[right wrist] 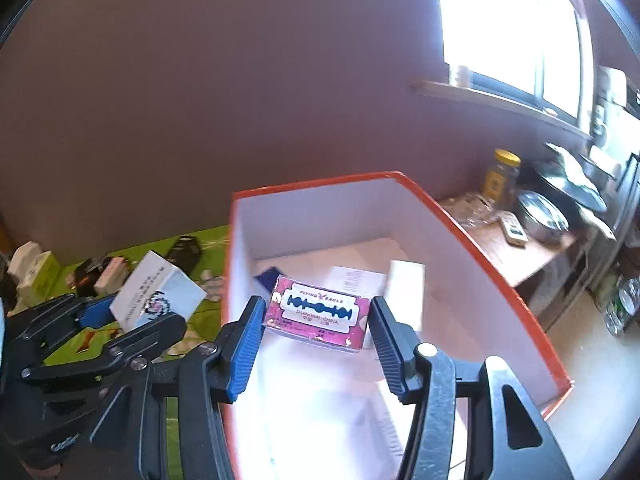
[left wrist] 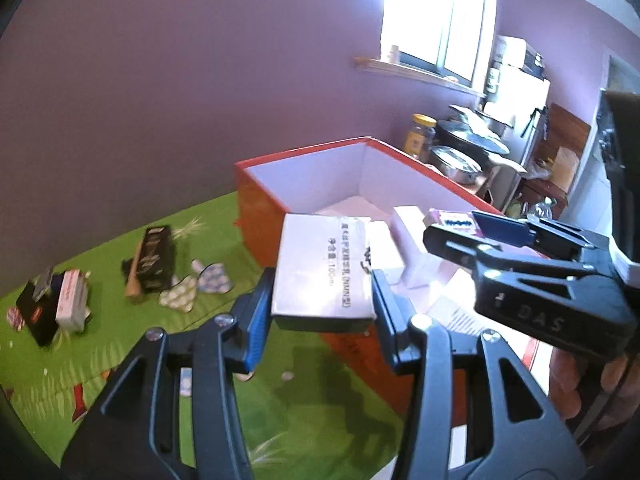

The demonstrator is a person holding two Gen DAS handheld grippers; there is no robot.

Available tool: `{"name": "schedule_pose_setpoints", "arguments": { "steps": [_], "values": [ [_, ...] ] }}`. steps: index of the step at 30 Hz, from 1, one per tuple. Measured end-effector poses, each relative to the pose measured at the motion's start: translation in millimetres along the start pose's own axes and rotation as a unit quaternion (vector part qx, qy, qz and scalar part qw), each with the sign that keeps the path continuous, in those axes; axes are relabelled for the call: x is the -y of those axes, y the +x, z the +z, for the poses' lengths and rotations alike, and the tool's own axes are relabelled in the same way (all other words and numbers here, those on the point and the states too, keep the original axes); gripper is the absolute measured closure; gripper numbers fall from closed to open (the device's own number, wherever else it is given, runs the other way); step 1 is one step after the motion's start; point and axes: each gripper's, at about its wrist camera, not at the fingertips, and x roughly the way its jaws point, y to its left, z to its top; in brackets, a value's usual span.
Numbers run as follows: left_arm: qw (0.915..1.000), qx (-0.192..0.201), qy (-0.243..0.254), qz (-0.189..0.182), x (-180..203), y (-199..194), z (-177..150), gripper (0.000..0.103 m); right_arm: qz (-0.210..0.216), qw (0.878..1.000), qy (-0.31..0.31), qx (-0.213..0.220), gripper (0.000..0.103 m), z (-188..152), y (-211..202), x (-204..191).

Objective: Organize objects
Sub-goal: 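Carry the small white box and pink packet over the storage box, then open both grippers to drop the items into the orange storage box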

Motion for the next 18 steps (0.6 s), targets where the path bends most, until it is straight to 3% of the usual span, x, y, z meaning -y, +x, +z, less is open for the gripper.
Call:
{"name": "schedule_pose_setpoints", "arguments": {
  "steps": [7, 18],
  "values": [
    [0.9987, -0.009, 0.050, -0.010, 35.9, 23.9, 10.0, 0.053, -0.036, 0.999, 0.029, -0.005, 0.049, -1.2, 0.2, 33.5],
    [0.9943, -0.030, 0.095, -0.036, 66.2, 44.7, 6.1, 0.051, -0.030, 0.999, 0.035, -0.027, 0.048, -8.3, 16.7, 50.2]
  ]
}}
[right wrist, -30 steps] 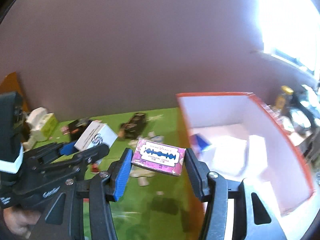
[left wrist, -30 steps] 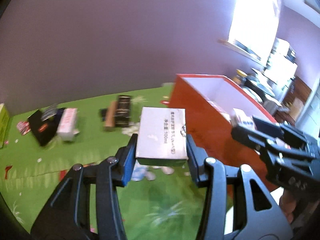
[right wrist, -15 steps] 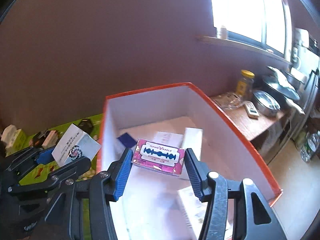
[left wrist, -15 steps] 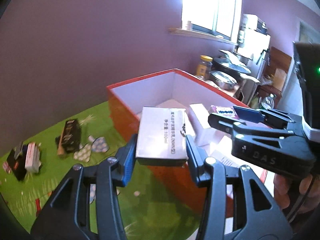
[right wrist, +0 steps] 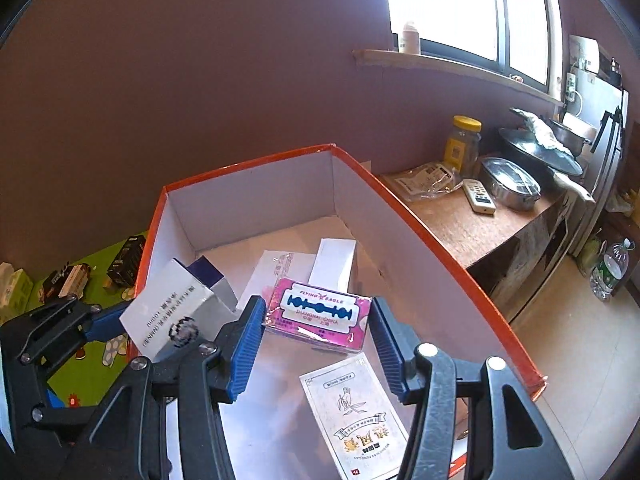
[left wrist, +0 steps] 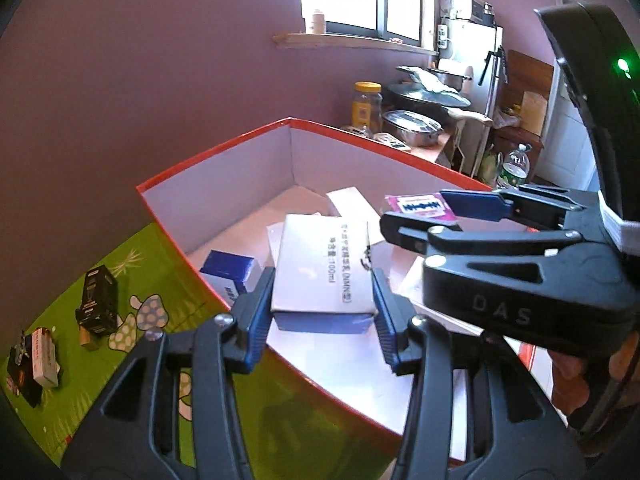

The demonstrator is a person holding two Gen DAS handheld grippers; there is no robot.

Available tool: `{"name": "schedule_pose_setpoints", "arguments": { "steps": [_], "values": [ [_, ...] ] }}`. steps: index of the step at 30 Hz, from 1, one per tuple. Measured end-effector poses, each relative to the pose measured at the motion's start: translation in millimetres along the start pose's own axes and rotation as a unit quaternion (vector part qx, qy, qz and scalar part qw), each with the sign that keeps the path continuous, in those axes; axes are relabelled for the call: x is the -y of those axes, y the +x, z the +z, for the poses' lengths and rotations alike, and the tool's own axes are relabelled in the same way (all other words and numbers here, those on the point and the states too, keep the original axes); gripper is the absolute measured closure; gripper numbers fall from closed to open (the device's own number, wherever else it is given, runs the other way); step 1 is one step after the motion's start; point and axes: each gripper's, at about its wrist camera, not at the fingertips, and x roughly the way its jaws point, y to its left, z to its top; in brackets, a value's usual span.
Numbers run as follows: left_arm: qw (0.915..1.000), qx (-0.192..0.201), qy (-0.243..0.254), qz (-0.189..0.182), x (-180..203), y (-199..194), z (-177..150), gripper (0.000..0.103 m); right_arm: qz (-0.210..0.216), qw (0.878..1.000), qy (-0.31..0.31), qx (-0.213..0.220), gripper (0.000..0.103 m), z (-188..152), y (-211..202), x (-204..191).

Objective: Organize objects
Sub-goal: 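Open both grippers to drop the items into the orange storage box, then lift both grippers away from the orange storage box, then move both grippers back over the cluttered mat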

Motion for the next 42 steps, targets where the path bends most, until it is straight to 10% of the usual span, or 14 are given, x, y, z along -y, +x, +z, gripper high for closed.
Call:
{"name": "schedule_pose_setpoints", "arguments": {
  "steps": [6, 24, 42],
  "values": [
    [0.9998, 0.010, -0.006, -0.015, -1.3, -5.5, -2.1, 0.016, 0.005, 1.000, 0.008, -0.006, 0.030, -0.5, 3.5, 3.3],
    [0.9984, 0.048, -0.029, 0.001, -40.5, -42.6, -8.3, 0.014, 0.025, 0.999, 0.004, 0.032, 0.020, 4.5, -13.5, -14.9],
    [0.9905, 0.043, -0.078, 0.105, -186.0, -84.2, -69.0, 0.012, 0.090, 0.989, -0.076, 0.085, 0.019, 8.5, -37.8, -100.0]
  ]
}}
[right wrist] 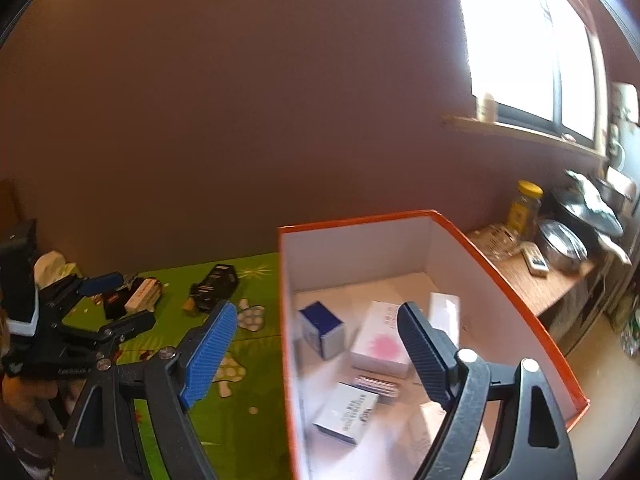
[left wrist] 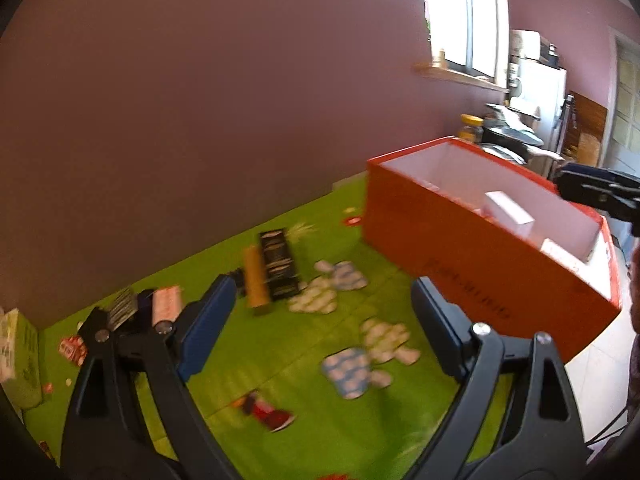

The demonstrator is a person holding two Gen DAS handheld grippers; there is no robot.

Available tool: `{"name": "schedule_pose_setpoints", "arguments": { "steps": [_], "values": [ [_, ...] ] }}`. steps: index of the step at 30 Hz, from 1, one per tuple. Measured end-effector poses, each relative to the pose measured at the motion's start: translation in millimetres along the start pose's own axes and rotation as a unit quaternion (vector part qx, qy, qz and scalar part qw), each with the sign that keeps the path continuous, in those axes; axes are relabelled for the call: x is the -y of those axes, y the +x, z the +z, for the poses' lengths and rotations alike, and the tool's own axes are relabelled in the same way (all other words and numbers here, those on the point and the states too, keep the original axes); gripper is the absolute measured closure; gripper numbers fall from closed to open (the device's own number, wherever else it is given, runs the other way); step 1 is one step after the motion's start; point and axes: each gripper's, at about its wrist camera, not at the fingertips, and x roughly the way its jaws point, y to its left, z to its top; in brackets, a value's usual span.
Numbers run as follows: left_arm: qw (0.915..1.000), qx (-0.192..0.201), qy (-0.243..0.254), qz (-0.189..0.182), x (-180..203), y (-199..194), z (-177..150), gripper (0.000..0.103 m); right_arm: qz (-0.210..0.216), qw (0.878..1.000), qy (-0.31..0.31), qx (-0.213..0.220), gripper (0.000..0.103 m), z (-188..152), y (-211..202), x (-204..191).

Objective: Organize objects
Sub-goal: 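Move both grippers back over the cluttered mat, then grasp the second pink razor-blade packet with the left gripper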

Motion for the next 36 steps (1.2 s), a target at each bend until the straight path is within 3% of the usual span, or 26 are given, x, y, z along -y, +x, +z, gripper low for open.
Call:
{"name": "schedule_pose_setpoints", "arguments": {
  "steps": [7, 16, 29, 36],
  "values": [
    [0.9981, -0.014, -0.036, 0.048, -66.0, -12.6, -23.9, 0.012, 0.058, 0.997, -0.039, -0.008, 0.019, -1.9, 7.7, -51.5],
    [0.9894, -0.037, -0.096, 0.102, -155.7, -27.6, -50.6, 0.012, 0.097, 0.992, -0.068, -0.044, 0.019, -10.1, 40.8, -104.4],
    [0.9678, -0.155, -0.125, 0.154, -252.3, 3.4, -84.7, 0.012, 0.100, 0.988, -0.067, -0.097, 0.019, -9.0, 129.2, -151.3],
    [0.9586, -0.187, -0.121, 0.178, -288.7, 29.8, -99.7, 0.012, 0.085, 0.987, -0.060, -0.126, 0.019, -11.9, 181.0, -157.4]
  ]
}}
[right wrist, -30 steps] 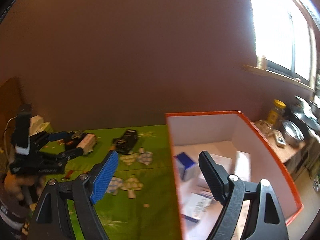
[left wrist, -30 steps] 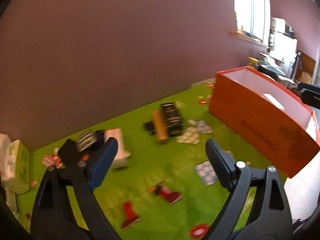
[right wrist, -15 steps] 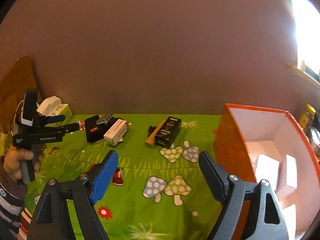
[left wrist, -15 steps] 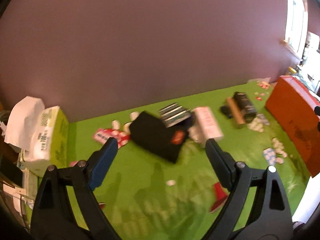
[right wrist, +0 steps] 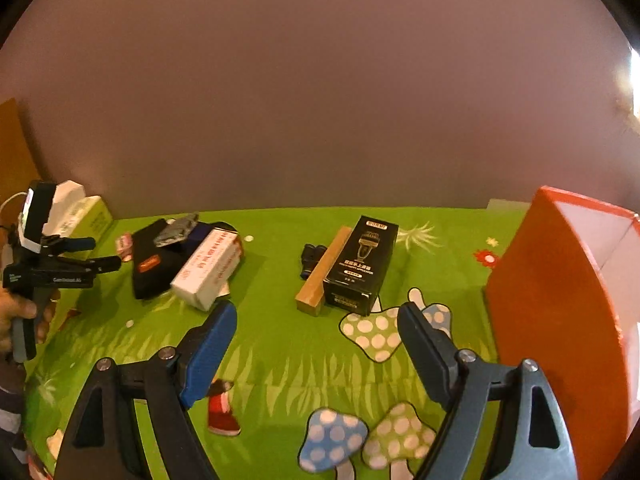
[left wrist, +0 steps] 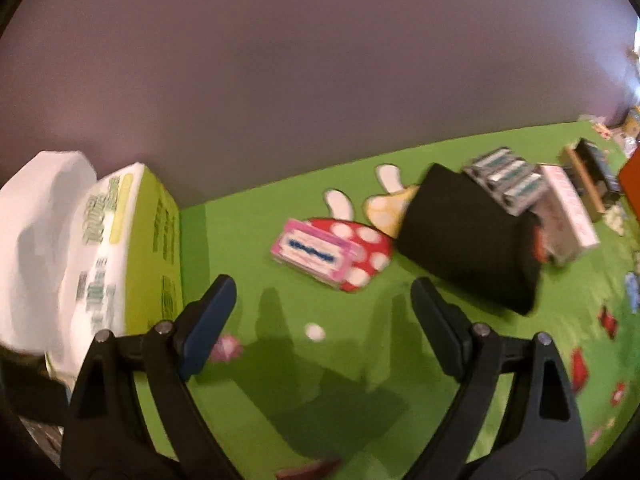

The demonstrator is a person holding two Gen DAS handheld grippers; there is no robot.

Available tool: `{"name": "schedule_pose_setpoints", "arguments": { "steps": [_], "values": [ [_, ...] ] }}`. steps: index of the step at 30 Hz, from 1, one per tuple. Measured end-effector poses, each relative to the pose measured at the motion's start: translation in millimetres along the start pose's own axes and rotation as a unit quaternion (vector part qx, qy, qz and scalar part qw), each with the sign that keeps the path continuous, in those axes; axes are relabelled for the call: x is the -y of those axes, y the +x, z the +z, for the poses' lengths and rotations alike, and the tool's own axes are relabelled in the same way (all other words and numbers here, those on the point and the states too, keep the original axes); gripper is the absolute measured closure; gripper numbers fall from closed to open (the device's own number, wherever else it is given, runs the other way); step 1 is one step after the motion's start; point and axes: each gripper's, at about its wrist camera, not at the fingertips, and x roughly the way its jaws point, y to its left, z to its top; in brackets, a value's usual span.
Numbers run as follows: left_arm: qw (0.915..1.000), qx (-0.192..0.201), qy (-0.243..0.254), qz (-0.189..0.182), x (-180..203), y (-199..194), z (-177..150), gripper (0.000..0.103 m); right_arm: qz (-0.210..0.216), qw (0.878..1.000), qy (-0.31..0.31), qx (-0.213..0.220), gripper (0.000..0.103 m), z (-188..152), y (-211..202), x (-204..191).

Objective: Organize objects
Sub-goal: 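Grasp the second pink razor-blade packet with the left gripper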

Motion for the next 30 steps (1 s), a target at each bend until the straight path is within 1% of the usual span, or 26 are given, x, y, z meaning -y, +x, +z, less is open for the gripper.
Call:
{"name": "schedule_pose_setpoints", "arguments": {
  "steps": [6, 8, 11, 13, 14, 15, 16, 22, 24, 25, 28, 29, 30],
  "values": [
    [0.9997, 0.003, 0.022, -0.001, 1.8, 18.3, 4.0, 0.012, -0.016, 1.000, 0.008, -0.007, 0.019, 10.1, 23.7, 8.2],
    [0.9997, 0.002, 0.023, -0.011, -0.2, 25.2, 3.0, 0.014, -0.019, 1.000, 0.015, -0.008, 0.019, 11.9, 31.0, 12.2],
    [0.9988, 0.003, -0.002, -0.050, -13.5, 28.0, 1.5, 0.024, -0.020, 0.999, 0.023, -0.014, 0.019, 12.9, 41.3, 15.1],
    [0.9984, 0.008, 0.000, -0.055, -18.6, 26.0, -1.7, 0.033, -0.021, 0.999, 0.022, -0.015, 0.019, 11.7, 45.6, 16.3],
    [0.9981, 0.008, 0.003, -0.060, -19.2, 24.8, -2.7, 0.039, -0.024, 0.999, 0.022, -0.015, 0.019, 11.0, 48.0, 17.2],
    [0.9978, 0.008, 0.008, -0.065, -19.2, 23.3, -3.9, 0.042, -0.025, 0.999, 0.023, -0.016, 0.019, 10.7, 49.7, 17.9],
    [0.9977, 0.007, 0.014, -0.066, -18.5, 21.5, -5.5, 0.048, -0.025, 0.999, 0.026, -0.018, 0.019, 10.1, 52.5, 19.4],
    [0.9969, 0.011, 0.037, -0.068, -9.4, 13.0, -17.7, 0.049, -0.029, 0.999, 0.036, -0.024, 0.019, 6.9, 59.9, 25.0],
    [0.9971, 0.016, 0.036, -0.065, -10.2, 13.7, -18.6, 0.042, -0.030, 0.998, 0.037, -0.029, 0.019, 6.7, 61.8, 26.0],
    [0.9975, 0.016, 0.028, -0.063, -13.0, 14.8, -18.9, 0.039, -0.032, 0.998, 0.036, -0.031, 0.019, 7.1, 62.1, 25.7],
    [0.9974, 0.017, 0.024, -0.065, -14.7, 14.3, -21.7, 0.040, -0.041, 0.998, 0.035, -0.029, 0.019, 10.9, 61.3, 24.2],
    [0.9973, 0.016, 0.025, -0.067, -14.1, 13.6, -22.5, 0.045, -0.047, 0.998, 0.036, -0.027, 0.019, 12.5, 61.2, 24.5],
    [0.9970, 0.016, 0.026, -0.071, -12.9, 12.7, -23.3, 0.047, -0.055, 0.997, 0.038, -0.025, 0.019, 13.9, 61.1, 25.1]
  ]
}}
